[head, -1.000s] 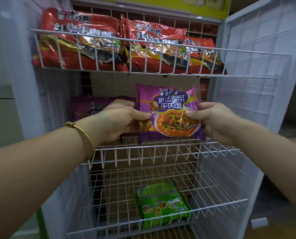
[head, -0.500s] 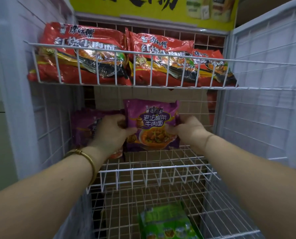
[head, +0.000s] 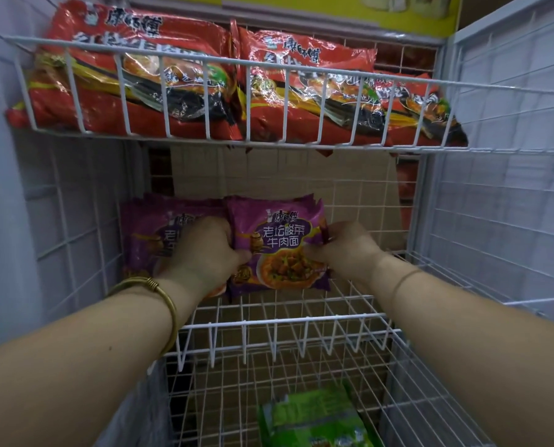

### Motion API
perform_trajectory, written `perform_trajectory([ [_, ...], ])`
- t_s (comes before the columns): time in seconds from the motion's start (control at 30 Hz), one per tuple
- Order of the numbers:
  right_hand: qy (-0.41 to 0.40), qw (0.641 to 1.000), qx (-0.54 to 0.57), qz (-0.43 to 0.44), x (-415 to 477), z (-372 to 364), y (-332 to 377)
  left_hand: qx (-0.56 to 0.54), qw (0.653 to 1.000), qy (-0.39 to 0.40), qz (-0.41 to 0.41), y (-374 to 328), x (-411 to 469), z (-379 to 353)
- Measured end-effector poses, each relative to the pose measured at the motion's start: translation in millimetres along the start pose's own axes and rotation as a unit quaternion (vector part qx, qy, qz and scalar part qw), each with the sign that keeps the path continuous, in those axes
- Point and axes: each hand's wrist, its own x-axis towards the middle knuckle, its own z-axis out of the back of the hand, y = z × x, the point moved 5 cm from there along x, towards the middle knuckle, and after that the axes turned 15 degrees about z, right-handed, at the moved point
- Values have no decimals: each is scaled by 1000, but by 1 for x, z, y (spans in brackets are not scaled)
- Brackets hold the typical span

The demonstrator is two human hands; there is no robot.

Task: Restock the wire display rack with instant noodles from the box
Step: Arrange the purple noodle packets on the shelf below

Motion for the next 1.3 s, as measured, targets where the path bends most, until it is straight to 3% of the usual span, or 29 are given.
perform_trajectory([
  [0.37, 65, 995, -8, -73, -6, -6, -7, 63, 998, 12, 9, 0, -4, 0],
  [0.7, 59, 988, 41, -136, -12, -7, -10, 103, 994, 17, -6, 2, -1, -3],
  [1.07, 69, 988, 26, -132, -13, -8, -13, 30, 998, 46, 15, 7, -5, -2],
  [1.3, 51, 984, -139, -97, -5, 3, -10, 30, 999, 13, 7, 3, -6, 1],
])
